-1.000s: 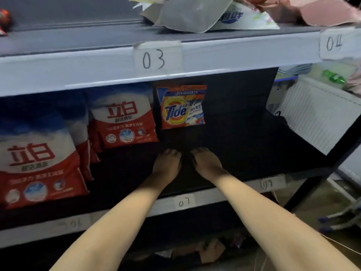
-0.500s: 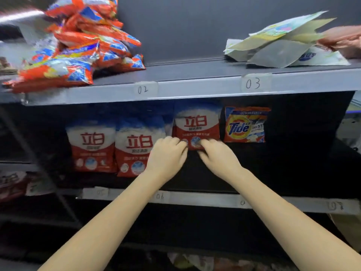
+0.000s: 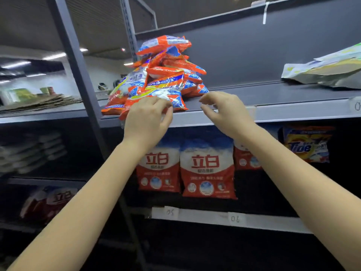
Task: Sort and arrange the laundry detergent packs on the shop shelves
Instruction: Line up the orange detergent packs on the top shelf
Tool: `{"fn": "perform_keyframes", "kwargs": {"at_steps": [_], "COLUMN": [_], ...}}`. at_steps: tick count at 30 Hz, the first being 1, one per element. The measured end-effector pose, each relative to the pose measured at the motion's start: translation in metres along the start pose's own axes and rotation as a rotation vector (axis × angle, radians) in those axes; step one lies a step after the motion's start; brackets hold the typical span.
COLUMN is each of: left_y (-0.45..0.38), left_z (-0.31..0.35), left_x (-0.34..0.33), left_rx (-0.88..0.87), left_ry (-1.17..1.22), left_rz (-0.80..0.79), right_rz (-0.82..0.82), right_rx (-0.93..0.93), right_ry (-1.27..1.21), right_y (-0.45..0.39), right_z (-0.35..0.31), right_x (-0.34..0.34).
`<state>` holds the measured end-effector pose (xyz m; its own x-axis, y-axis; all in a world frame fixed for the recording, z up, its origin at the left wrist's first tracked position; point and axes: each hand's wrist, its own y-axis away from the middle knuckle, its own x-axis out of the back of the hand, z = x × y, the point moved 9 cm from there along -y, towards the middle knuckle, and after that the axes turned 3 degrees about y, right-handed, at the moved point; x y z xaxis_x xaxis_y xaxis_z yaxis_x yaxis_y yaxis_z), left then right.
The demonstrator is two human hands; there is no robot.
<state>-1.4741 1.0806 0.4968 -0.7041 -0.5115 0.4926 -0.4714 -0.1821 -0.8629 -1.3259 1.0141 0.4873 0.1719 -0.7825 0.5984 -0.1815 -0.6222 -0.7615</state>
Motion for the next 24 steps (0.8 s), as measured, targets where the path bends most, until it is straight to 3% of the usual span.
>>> {"fn": "perform_keyframes", "kwargs": {"at_steps": [6,11,18,24], "left_y": [-0.018,-0.015,-0.006,-0.002], "left_z": [-0.130,-0.181,-0.192,-0.165], "left_x": [-0.035,-0.080,-0.096,-0.090], "left_rx": [0.426,0.797,0.964,0.951], "left_ry": [0.058,0.312,0.724,0.966], "left_rz": [-0.154,-0.315,-0.158,-0.073], "right_rz": [-0.219,-0.303,-0.279,-0.159], "right_rx": [-0.319,-0.640,-0.638,-0.597], "right_ry": [-0.056,-0.414,-0.683,-0.789], "right_y": [-0.071,-0.096,-0.099,-0.087], "right_z": [0.007,0.024,0.026,0.021], "right_x": [-0.069,-0.117,-0.127,-0.104]}}
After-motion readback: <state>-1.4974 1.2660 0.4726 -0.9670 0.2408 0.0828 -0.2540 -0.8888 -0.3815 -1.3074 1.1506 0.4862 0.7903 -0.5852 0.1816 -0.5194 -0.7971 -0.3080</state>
